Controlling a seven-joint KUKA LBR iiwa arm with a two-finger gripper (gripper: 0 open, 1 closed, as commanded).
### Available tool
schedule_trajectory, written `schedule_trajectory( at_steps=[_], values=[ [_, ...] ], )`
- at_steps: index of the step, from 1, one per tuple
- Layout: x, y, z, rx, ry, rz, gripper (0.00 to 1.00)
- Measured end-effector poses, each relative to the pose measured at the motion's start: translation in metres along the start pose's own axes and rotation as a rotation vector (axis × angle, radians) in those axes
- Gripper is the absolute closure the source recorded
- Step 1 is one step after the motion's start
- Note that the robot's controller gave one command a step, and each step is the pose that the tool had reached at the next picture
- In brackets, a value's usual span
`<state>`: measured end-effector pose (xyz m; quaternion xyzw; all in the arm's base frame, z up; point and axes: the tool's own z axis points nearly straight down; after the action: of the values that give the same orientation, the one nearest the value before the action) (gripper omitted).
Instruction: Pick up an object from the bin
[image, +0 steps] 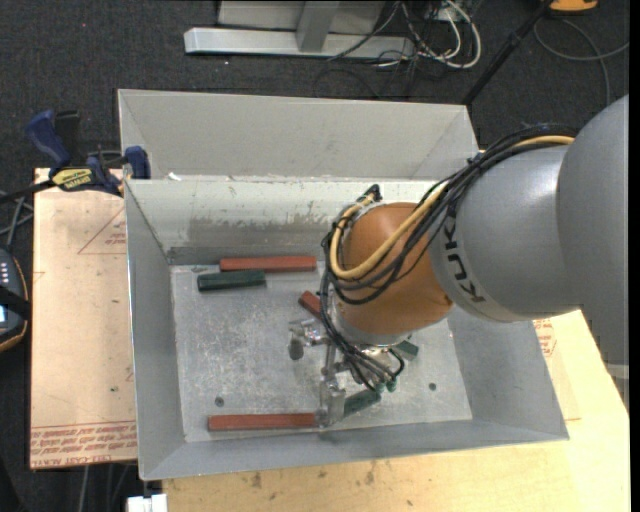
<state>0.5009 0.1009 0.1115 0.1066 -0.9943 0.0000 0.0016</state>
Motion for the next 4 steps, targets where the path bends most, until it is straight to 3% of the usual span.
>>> schedule_trajectory(
  at_steps=[1, 2, 3, 4],
  values=[
    [0.009, -0.012, 0.003, -0.001, -0.002, 0.015, 0.0],
    [0.015, -0.023, 0.015, 0.0, -0.004, -0.313, 0.0],
    [0.021, -0.015, 0.038, 0.0, -0.008, -0.362, 1.0],
    [0.021, -0.015, 0.038, 0.0, -0.008, -0.362, 1.0]
  ],
)
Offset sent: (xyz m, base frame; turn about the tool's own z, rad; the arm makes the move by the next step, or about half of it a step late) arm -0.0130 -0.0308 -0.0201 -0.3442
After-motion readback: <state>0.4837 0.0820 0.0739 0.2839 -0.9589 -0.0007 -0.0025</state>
